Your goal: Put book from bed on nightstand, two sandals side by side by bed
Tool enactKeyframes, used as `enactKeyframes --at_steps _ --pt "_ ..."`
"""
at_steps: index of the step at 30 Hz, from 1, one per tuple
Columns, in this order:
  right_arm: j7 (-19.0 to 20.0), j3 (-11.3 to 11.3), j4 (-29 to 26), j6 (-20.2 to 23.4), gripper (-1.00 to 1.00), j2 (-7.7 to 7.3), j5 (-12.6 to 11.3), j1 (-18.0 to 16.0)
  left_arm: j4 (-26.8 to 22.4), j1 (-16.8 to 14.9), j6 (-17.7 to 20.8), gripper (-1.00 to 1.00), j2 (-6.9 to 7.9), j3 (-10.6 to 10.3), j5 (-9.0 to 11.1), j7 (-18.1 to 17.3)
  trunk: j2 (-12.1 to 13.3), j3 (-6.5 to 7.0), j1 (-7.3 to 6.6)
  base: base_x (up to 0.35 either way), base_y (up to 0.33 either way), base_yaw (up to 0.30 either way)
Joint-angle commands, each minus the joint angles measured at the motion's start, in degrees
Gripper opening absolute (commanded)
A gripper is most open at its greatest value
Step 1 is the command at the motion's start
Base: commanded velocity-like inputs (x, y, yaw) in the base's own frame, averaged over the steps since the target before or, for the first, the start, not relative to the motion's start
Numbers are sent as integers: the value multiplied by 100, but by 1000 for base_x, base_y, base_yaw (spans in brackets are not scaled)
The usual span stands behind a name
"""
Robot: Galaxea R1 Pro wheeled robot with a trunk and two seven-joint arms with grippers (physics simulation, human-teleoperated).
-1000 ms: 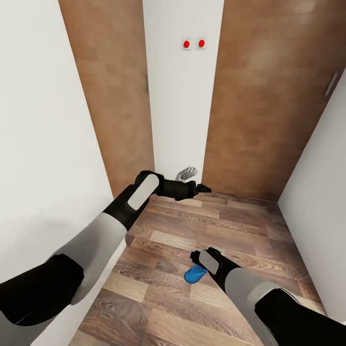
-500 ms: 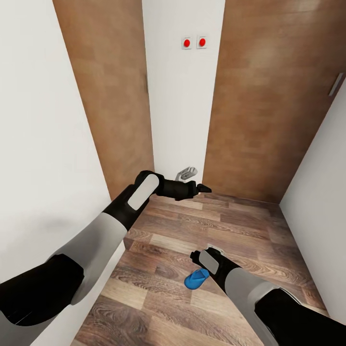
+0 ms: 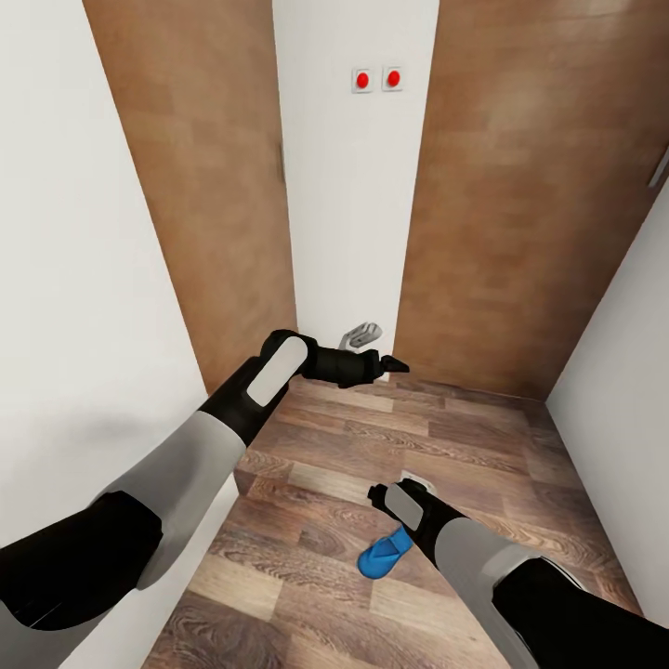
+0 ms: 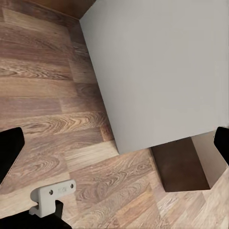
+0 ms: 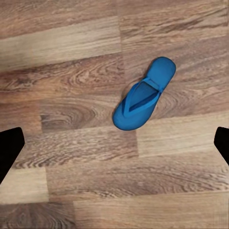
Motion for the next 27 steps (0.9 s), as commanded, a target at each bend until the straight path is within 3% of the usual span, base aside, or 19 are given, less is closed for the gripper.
enactKeyframes --at_steps 1,27 --pt "-36 45 -11 24 100 -3 -26 -3 1 -4 14 100 0 -1 -20 -22 -2 -5 2 201 0 0" --pt "-44 54 -4 -37 100 12 -22 -3 1 -4 14 100 0 -8 -20 -35 -82 -41 46 27 0 0"
